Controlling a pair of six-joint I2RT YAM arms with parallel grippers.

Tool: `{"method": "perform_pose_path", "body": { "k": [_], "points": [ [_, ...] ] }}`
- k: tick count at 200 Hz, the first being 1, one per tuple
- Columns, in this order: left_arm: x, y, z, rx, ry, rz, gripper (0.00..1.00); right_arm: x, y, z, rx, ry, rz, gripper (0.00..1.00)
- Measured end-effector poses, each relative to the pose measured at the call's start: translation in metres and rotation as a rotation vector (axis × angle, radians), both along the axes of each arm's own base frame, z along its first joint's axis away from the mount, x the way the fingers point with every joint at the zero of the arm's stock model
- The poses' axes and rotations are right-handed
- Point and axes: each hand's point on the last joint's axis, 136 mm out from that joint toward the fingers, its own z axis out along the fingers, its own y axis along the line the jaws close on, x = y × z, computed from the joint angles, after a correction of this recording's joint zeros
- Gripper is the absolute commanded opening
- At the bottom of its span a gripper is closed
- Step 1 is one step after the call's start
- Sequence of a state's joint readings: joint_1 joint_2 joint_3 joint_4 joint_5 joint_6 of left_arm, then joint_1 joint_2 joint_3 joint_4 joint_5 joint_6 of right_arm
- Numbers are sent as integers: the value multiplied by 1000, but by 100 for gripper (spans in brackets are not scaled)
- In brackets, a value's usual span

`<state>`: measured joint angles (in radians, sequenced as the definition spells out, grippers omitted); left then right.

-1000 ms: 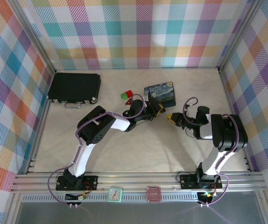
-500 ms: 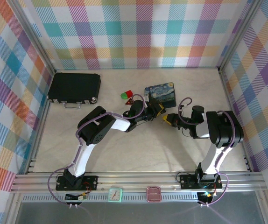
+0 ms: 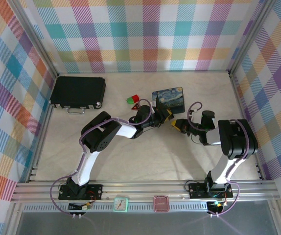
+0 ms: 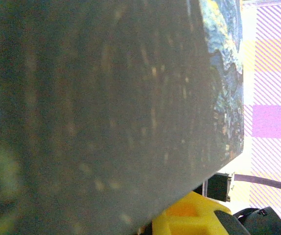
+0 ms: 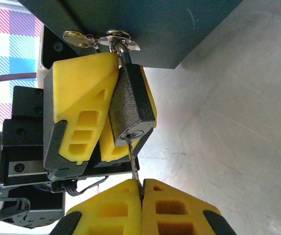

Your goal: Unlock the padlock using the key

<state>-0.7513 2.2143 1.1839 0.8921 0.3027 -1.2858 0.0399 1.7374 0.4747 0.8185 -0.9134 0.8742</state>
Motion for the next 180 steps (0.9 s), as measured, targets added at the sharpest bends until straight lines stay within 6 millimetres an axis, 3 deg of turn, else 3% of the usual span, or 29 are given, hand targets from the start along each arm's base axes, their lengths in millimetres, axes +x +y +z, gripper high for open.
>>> {"method": "perform_pose_path", "body": {
  "k": [79,141,180],
  "points": [
    [-1,0,3,2,-8,-2,0,-3,-6,-2,-40,1,-44,0],
    [-1,2,-1,7,-5,5,0,2,-8,13,-60,-27,-54,0],
    [-5,5,-5,4,2,7,0,4,-9,11,-82,-30,-58,0]
  ]
}}
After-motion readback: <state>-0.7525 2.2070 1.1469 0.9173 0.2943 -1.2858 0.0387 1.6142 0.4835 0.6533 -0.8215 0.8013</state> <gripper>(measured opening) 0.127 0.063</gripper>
